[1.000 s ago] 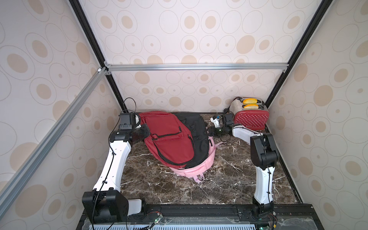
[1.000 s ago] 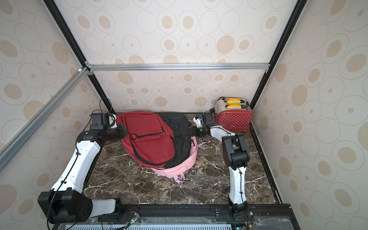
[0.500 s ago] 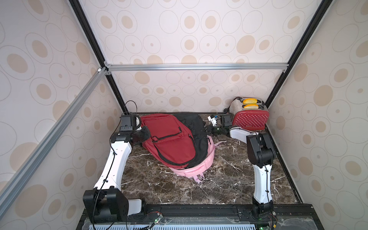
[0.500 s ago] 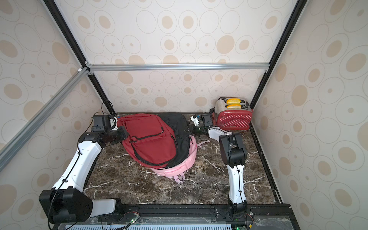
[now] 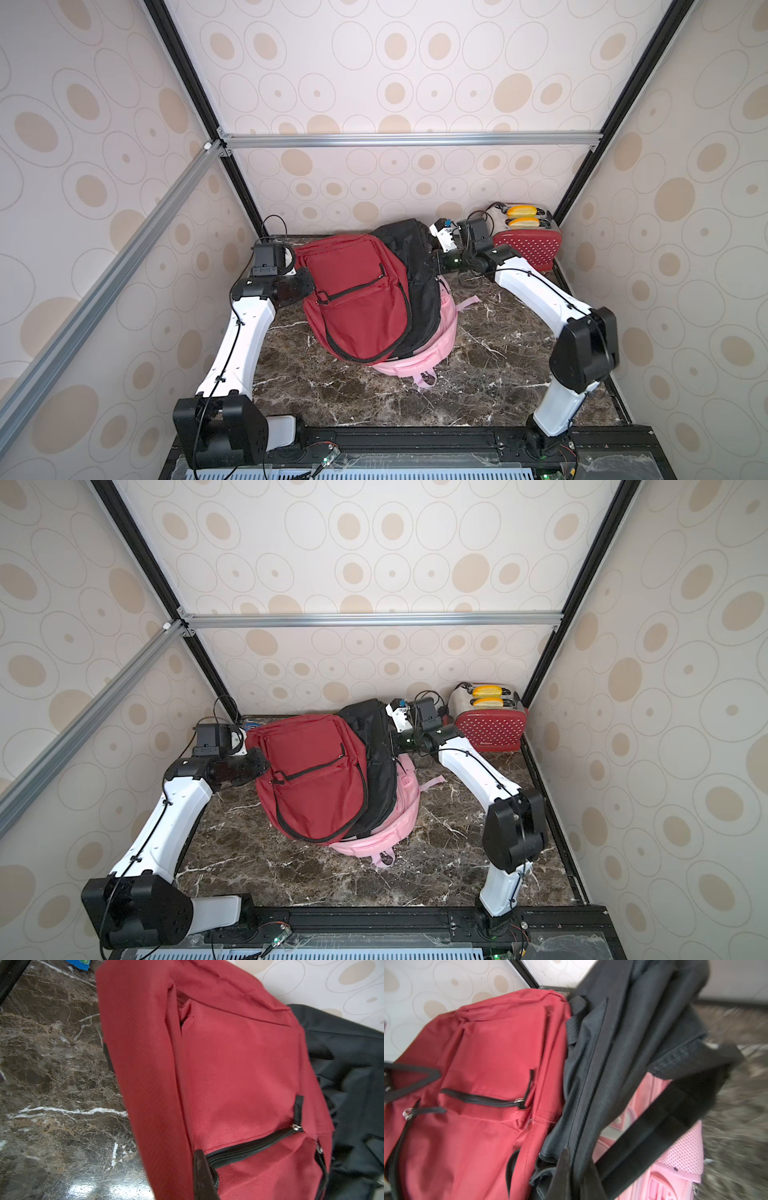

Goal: Zip up the backpack
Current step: Pick up the backpack from the backpack.

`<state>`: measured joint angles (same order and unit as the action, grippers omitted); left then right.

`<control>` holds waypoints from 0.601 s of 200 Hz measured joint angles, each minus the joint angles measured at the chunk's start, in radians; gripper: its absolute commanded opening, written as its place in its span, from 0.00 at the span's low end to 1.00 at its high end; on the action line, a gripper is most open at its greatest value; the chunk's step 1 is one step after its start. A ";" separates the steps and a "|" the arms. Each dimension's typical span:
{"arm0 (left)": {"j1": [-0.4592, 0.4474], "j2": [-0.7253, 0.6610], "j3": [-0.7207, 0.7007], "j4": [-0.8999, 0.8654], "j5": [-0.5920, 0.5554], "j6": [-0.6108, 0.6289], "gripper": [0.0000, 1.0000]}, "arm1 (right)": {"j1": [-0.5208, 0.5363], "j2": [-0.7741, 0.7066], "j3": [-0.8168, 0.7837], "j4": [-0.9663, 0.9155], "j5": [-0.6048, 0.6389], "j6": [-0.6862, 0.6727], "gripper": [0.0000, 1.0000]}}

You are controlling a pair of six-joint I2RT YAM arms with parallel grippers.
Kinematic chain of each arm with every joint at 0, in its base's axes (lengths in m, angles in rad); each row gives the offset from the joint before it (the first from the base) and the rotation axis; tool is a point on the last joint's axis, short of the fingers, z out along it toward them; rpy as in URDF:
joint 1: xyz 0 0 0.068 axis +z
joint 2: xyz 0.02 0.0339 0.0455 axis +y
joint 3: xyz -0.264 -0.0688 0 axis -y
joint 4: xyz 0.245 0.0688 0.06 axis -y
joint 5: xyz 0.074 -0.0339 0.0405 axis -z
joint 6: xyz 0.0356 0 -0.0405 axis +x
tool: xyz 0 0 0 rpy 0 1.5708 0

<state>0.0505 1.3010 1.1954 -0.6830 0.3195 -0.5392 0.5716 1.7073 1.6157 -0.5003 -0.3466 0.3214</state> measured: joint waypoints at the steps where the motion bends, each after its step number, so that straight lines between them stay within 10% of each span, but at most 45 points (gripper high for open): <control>1: 0.000 0.000 -0.001 0.000 0.000 -0.001 0.00 | 0.005 -0.005 0.005 -0.008 0.009 -0.006 0.00; 120: -0.006 0.005 -0.174 0.248 0.084 -0.178 0.00 | 0.180 -0.236 0.363 -0.508 0.487 -0.277 0.00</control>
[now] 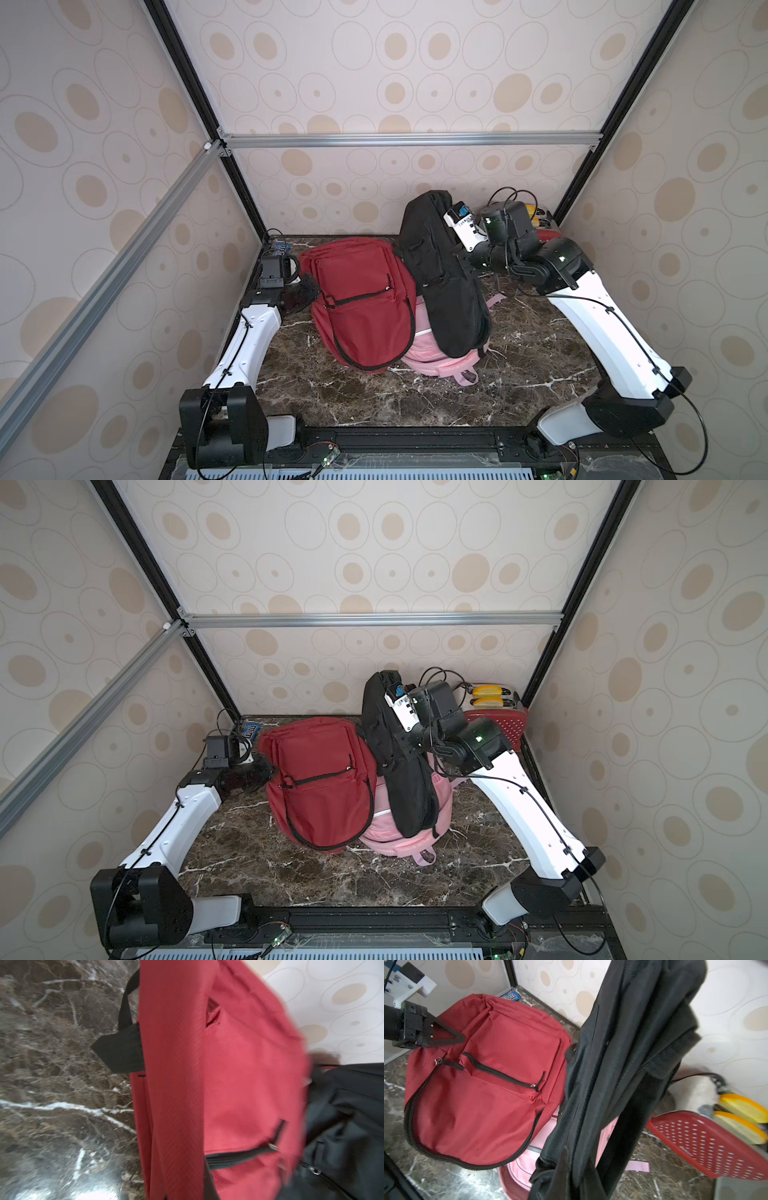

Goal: Zip up the backpack
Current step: Pick up the backpack from the backpack, then place the backpack on the backpack.

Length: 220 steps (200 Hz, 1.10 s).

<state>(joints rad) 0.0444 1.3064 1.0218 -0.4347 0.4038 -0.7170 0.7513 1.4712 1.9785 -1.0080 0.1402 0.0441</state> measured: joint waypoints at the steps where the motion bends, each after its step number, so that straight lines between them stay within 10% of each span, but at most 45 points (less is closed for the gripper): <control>1: -0.001 0.001 -0.002 0.005 0.002 -0.002 0.00 | 0.000 -0.001 0.003 -0.002 0.002 -0.001 0.00; 42: -0.054 0.068 -0.035 0.134 0.042 -0.042 0.00 | 0.000 -0.039 0.136 -0.032 -0.041 -0.021 0.00; 87: -0.093 0.146 -0.100 0.219 0.027 -0.053 0.10 | -0.036 -0.051 0.111 0.045 -0.395 0.147 0.00; 141: -0.093 0.148 -0.233 0.319 -0.034 -0.065 0.17 | -0.224 -0.071 -0.488 0.494 -0.680 0.415 0.00; 176: -0.097 0.141 -0.341 0.391 -0.072 -0.081 0.44 | -0.373 0.195 -0.838 0.776 -0.760 0.466 0.00; 198: -0.097 0.094 -0.370 0.384 -0.103 -0.077 0.97 | -0.431 0.339 -0.925 0.887 -0.798 0.476 0.00; 220: -0.098 -0.024 -0.372 0.322 -0.168 -0.072 0.99 | -0.436 0.333 -0.917 0.919 -0.807 0.472 0.00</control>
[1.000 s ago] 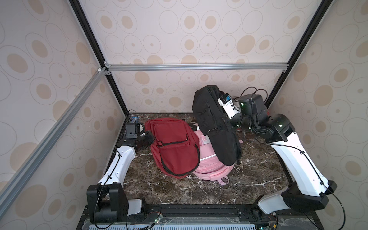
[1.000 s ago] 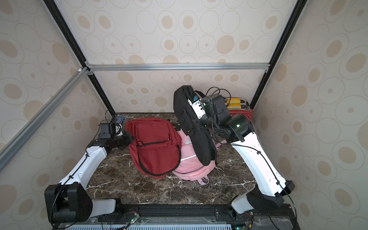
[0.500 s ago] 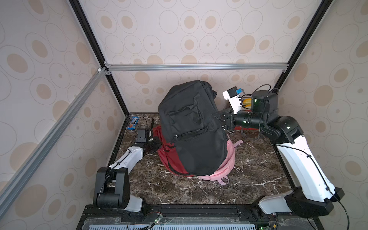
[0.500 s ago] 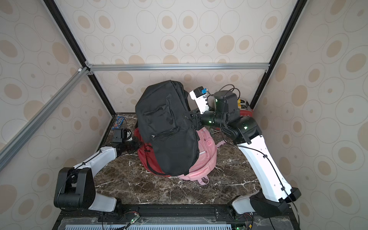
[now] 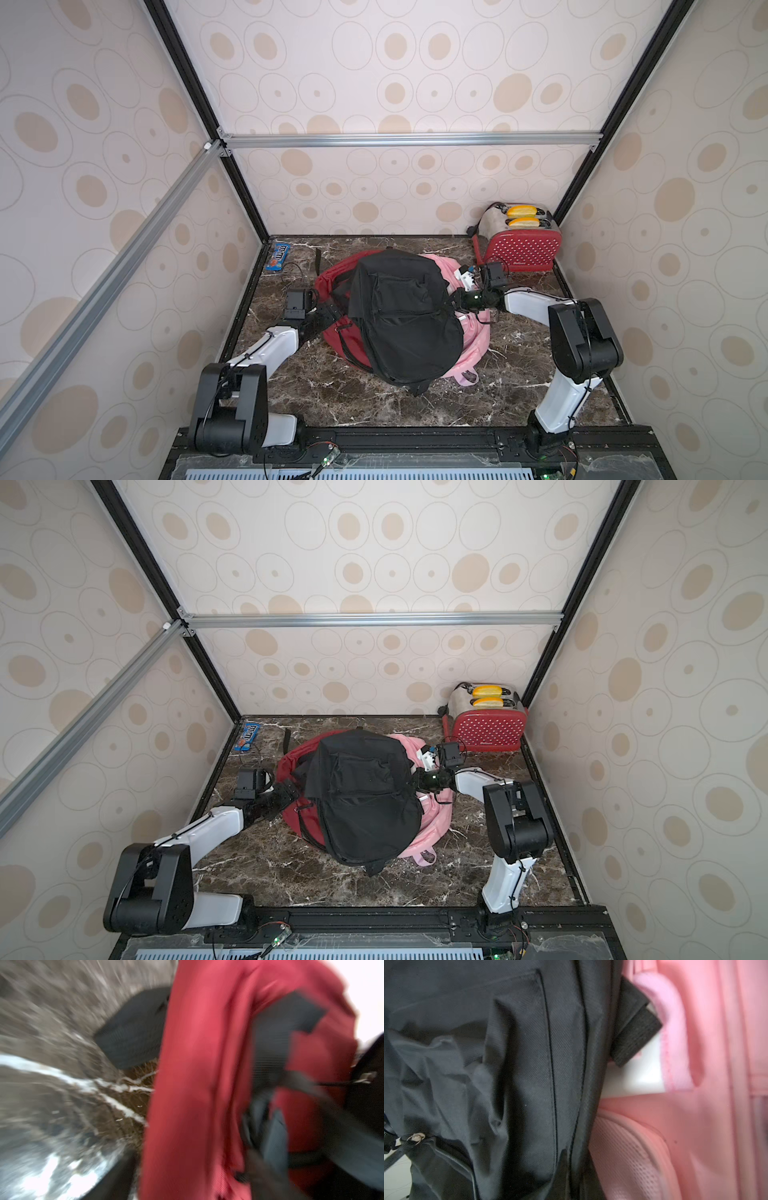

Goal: Zip up the backpack
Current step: Place the backpack on the backpack.

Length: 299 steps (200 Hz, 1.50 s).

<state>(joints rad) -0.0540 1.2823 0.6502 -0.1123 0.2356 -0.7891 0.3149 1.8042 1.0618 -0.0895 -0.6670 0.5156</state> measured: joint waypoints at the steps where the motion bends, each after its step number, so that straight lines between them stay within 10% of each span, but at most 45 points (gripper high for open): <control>1: 0.000 -0.005 0.000 -0.003 -0.001 0.001 0.99 | 0.000 0.000 0.000 0.001 0.000 0.000 0.00; 65: -0.002 -0.406 -0.006 -0.078 -0.041 0.019 0.99 | -0.014 0.006 0.021 0.002 -0.011 0.000 0.00; 146: -0.024 -0.022 -0.069 0.253 0.281 -0.110 0.99 | -0.022 0.062 0.059 -0.020 -0.015 -0.020 0.00; 299: -0.160 0.156 -0.074 0.513 0.350 -0.188 0.84 | -0.037 0.136 0.093 0.029 -0.081 -0.018 0.00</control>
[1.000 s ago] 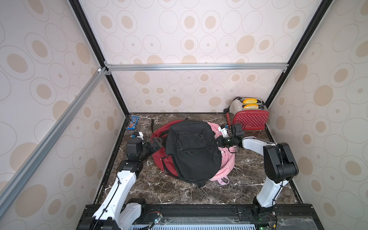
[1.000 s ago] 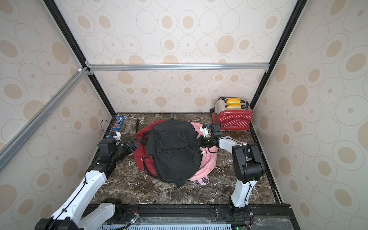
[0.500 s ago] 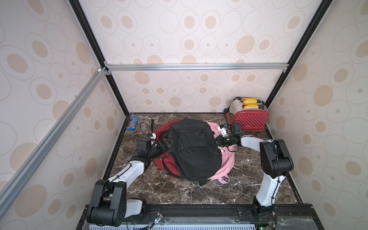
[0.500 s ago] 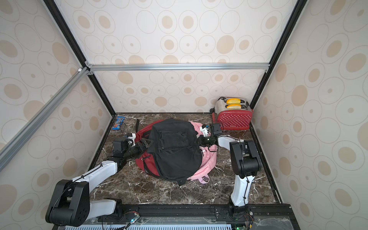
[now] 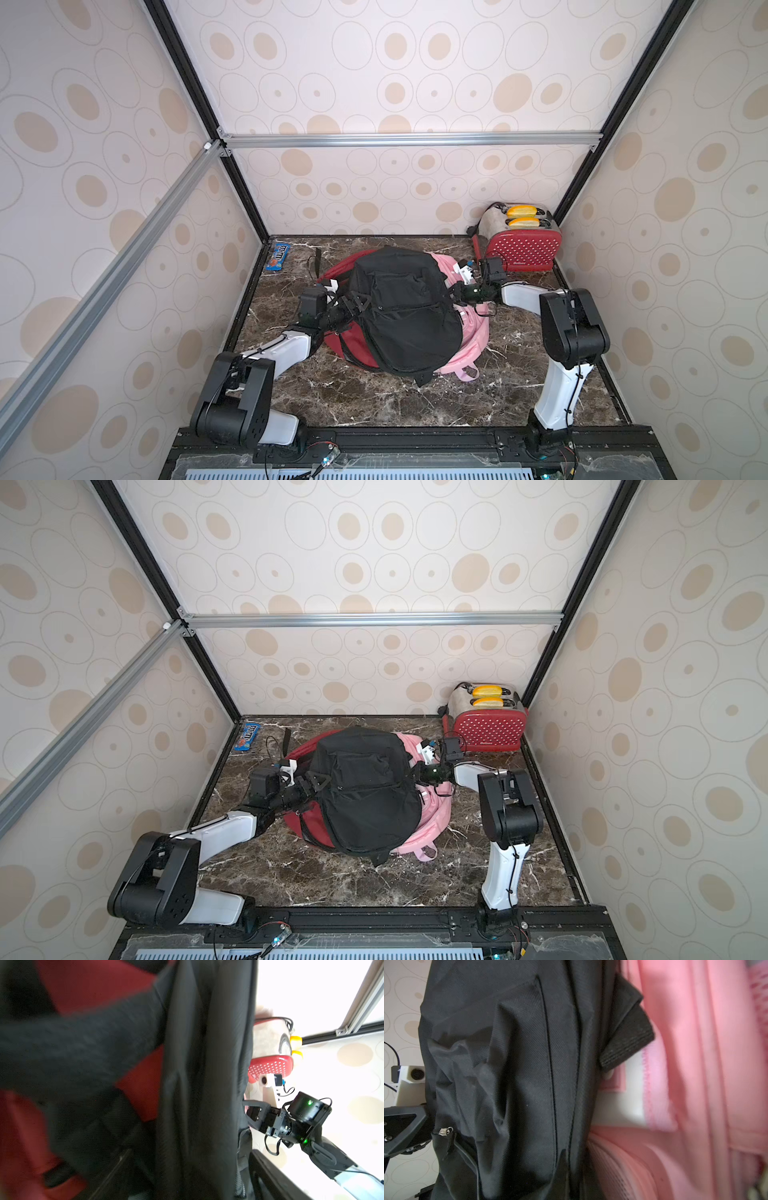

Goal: Zip up the backpack
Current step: Place the backpack on the backpack, then zip the zipper on the backpack.

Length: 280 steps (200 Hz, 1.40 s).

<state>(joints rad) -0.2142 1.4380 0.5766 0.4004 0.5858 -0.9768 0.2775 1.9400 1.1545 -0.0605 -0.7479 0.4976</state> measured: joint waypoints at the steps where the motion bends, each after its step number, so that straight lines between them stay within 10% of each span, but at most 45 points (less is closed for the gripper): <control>1: -0.001 0.001 0.000 0.002 0.000 -0.001 0.84 | 0.000 0.000 0.000 0.000 0.000 0.000 0.00; 119: -0.010 0.070 -0.021 0.156 0.046 -0.060 0.07 | 0.000 0.000 0.000 -0.004 0.005 0.000 0.00; 149: -0.011 0.074 -0.024 0.169 0.055 -0.064 0.00 | 0.002 -0.027 0.000 -0.035 0.059 -0.009 0.48; 188: -0.019 0.065 -0.026 0.158 0.046 -0.056 0.00 | 0.016 -0.176 0.009 -0.174 0.236 -0.051 0.58; 213: -0.035 0.005 -0.026 0.082 0.003 -0.013 0.00 | 0.061 -0.337 0.052 -0.232 0.351 -0.092 0.55; 242: -0.069 -0.103 -0.022 -0.045 -0.077 0.061 0.00 | 0.200 -0.471 0.078 -0.201 0.378 -0.117 0.18; 280: -0.108 -0.160 0.005 -0.191 -0.190 0.160 0.00 | 0.340 -0.418 0.044 -0.103 0.290 -0.082 0.13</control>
<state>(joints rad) -0.3218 1.2781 0.5816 0.2096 0.3954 -0.8165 0.6174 1.5223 1.1988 -0.1638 -0.4583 0.4152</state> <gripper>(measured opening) 0.098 0.134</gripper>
